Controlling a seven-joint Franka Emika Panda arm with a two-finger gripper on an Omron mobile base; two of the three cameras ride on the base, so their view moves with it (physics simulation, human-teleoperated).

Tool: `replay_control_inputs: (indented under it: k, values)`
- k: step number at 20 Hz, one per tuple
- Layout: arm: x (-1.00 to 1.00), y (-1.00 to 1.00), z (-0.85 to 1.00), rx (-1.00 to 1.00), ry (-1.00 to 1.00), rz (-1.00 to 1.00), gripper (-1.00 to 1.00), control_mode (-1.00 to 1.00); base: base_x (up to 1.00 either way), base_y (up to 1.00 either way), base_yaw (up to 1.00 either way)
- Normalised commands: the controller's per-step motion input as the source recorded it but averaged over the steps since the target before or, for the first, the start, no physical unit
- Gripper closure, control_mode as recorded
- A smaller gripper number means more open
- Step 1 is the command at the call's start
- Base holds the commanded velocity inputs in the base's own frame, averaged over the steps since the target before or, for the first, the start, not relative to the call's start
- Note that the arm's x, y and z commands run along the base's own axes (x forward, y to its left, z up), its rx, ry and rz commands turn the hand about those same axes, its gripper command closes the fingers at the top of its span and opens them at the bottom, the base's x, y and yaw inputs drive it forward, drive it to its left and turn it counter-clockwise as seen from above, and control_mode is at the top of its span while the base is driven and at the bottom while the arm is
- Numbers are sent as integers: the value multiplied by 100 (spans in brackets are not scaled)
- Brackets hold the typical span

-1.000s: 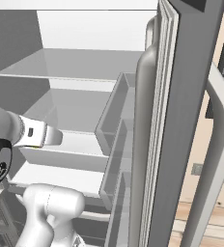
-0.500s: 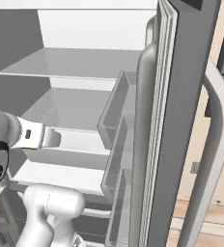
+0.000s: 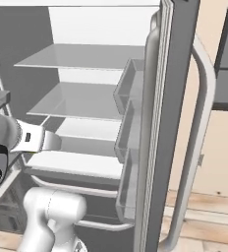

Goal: Retrieve a lemon from the fridge and place it on the cutting board with the fish.

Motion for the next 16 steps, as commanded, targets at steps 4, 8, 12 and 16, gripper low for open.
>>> replay_control_inputs:
  k: [4, 8, 12, 16]
  values:
    - [0, 0, 0, 0, 0, 0, 100, 100, -62, 0, 0]
    - [0, 0, 0, 0, 0, 0, 100, 100, -61, 0, 0]
    - [0, 0, 0, 0, 0, 0, 100, 100, -64, 0, 0]
    - [0, 0, 0, 0, 0, 0, 100, 100, -68, 0, 0]
